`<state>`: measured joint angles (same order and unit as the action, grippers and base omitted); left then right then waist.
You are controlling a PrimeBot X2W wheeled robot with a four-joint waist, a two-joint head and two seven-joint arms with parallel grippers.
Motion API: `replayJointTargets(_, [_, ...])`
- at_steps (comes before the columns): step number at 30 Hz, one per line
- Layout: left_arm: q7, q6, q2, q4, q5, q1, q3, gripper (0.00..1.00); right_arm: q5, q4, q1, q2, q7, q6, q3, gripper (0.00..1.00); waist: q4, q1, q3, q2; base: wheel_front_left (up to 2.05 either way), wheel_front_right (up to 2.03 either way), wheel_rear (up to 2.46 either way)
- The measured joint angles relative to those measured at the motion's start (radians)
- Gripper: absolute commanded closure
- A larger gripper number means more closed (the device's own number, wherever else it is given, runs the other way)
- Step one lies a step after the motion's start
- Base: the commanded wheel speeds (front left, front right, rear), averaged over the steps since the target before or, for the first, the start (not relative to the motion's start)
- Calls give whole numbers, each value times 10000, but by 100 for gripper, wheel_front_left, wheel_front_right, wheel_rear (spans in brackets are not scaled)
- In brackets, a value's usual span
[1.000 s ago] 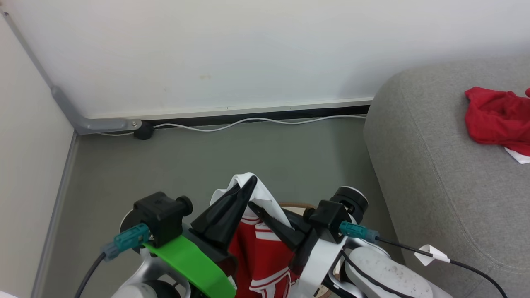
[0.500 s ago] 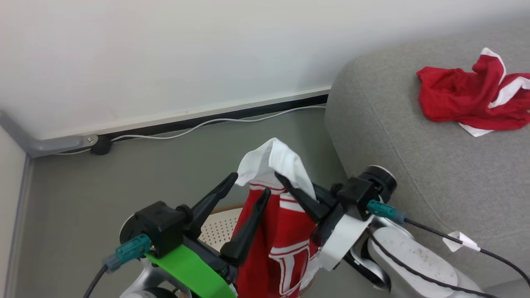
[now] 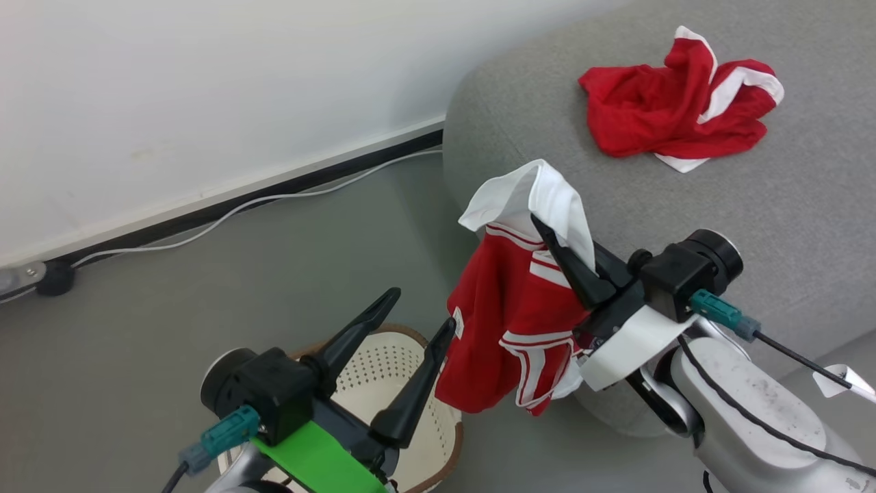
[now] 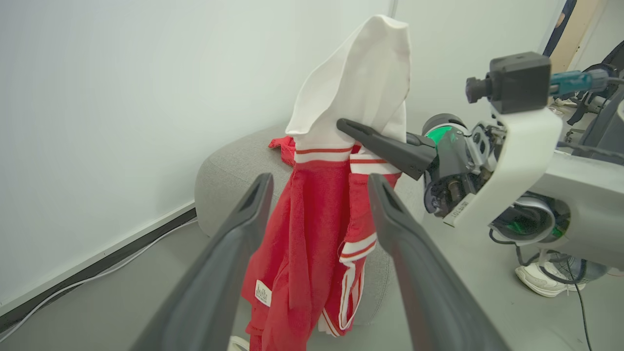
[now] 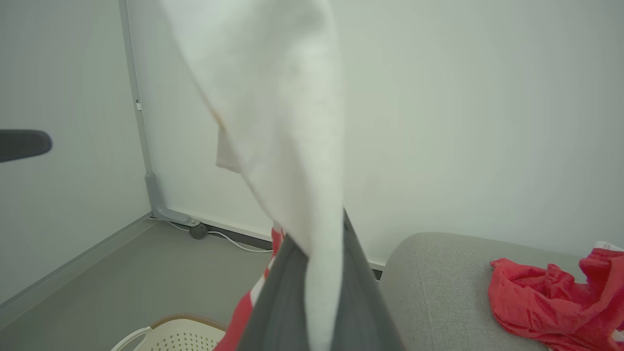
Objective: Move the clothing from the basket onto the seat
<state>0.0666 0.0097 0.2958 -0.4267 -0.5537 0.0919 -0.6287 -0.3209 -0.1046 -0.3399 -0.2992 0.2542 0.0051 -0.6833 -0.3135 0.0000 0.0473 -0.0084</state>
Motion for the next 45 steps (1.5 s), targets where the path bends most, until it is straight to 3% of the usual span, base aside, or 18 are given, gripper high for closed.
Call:
replayJointTargets(10, [8,-117,-46,-236,322,109,-506,0,-539,522,-603,-646,2,-493,1661,100,-787,0,976,0,0,0,0])
replayJointTargets(19, [203,-188,0,-249,395,300,-573,0,-2397,23,-2955,-1168,-328,-880,4853,100,-473,0,2216,0,0,0,0])
replayJointTargets(25, [219,-136,121,-343,395,306,-286,0,-2917,-345,-5353,-2456,-708,-1290,7457,100,156,1,2919,0,0,0,0])
replayJointTargets(28, [221,-138,245,-456,399,366,-134,0,-2903,-431,-6551,-3415,-986,-1290,8199,100,519,1,3281,0,0,0,0])
replayJointTargets(32, [203,-102,385,-500,397,522,326,0,-2416,-637,-7701,-4169,-1101,-1290,8333,100,986,1,3773,0,0,0,0])
replayJointTargets(36, [209,188,779,-752,408,501,830,0,-1645,-938,-8073,-4587,-1440,-1289,7756,100,1282,2,4298,0,0,0,0])
replayJointTargets(45, [560,359,1394,-1313,660,349,1206,0,-1440,-1774,-7847,-4337,-1666,-1289,7271,100,1281,1,5369,0,0,0,0])
